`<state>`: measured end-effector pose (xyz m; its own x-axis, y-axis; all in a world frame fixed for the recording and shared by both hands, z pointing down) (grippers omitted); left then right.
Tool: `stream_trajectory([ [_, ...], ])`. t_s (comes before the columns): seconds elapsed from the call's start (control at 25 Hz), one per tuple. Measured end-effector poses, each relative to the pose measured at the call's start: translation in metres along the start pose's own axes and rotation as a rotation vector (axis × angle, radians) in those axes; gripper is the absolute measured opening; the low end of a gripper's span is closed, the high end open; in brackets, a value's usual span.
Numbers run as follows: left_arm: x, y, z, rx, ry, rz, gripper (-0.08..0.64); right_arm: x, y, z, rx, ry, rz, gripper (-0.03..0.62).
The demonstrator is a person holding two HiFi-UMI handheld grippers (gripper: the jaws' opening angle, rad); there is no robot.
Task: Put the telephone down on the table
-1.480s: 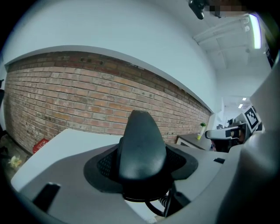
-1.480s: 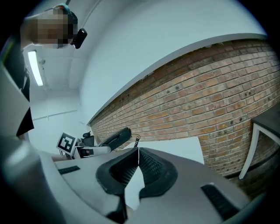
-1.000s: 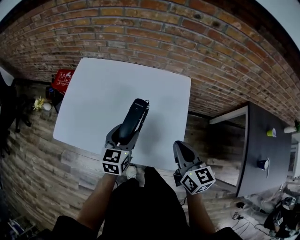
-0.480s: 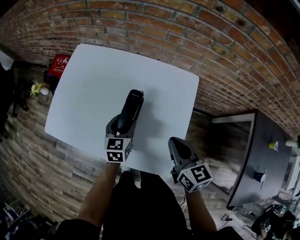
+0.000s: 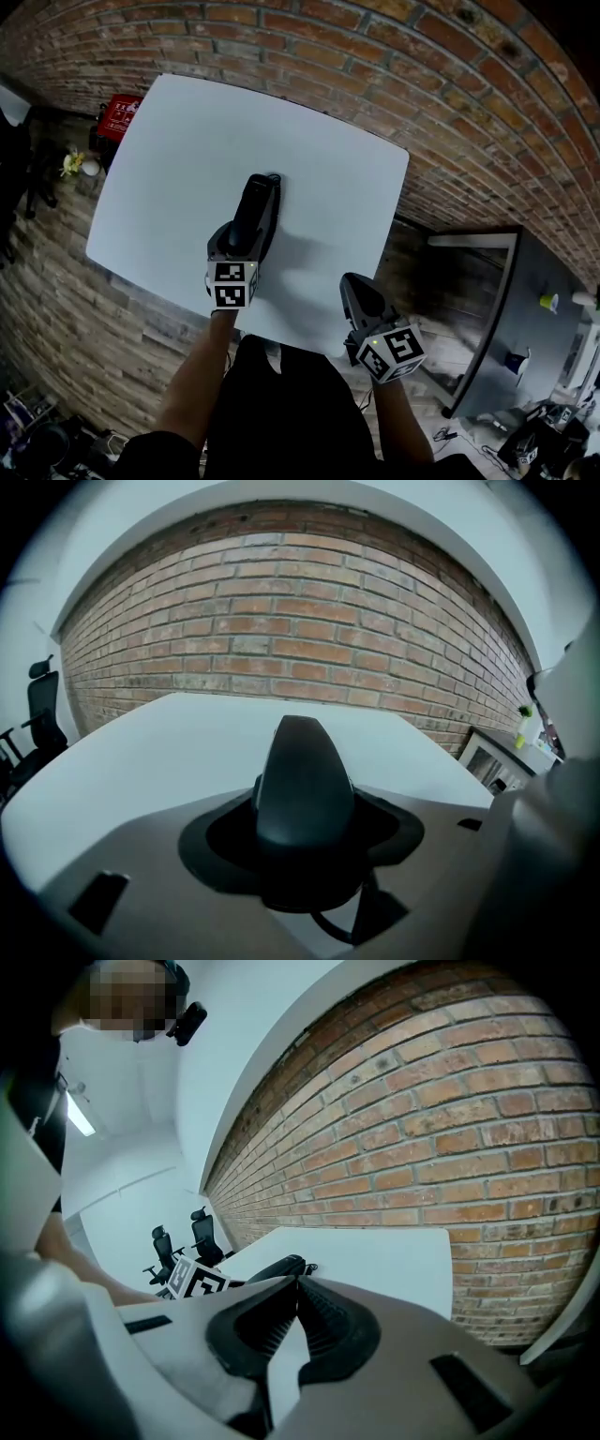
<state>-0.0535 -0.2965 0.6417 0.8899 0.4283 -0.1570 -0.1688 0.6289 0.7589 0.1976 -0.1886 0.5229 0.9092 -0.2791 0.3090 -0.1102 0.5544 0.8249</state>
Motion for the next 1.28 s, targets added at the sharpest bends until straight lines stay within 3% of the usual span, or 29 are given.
stream_trajectory([
  [0.44,-0.012,0.009,0.018,-0.129,0.037,0.035,0.278,-0.004,0.003,-0.007,0.004,0.04,0.015,0.021],
  [0.68,-0.015,0.009,0.018,-0.172,0.021,0.055,0.278,-0.009,0.004,-0.018,0.018,0.067,0.021,0.021],
  [0.8,-0.014,0.007,0.019,-0.192,0.023,0.065,0.316,-0.01,0.006,-0.029,0.024,0.087,0.028,0.021],
  [1.0,-0.012,0.003,0.008,-0.184,0.054,0.095,0.36,-0.019,0.008,-0.047,0.055,0.122,0.027,0.021],
  [1.28,-0.015,-0.004,-0.052,-0.094,0.109,0.073,0.364,-0.042,0.012,-0.069,0.112,0.173,0.023,0.021],
])
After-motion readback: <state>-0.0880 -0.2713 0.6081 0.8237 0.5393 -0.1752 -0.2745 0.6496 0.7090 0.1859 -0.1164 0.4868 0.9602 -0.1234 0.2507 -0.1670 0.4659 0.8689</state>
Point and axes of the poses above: the fingertips, and each gripper's own axes: z forward along the fingers, x to its right, y out of its underside, the point moved 8 cm from there along -z, backward along the fingers, and after that the axes turned 5 degrees about y, right-handed, at the moved point
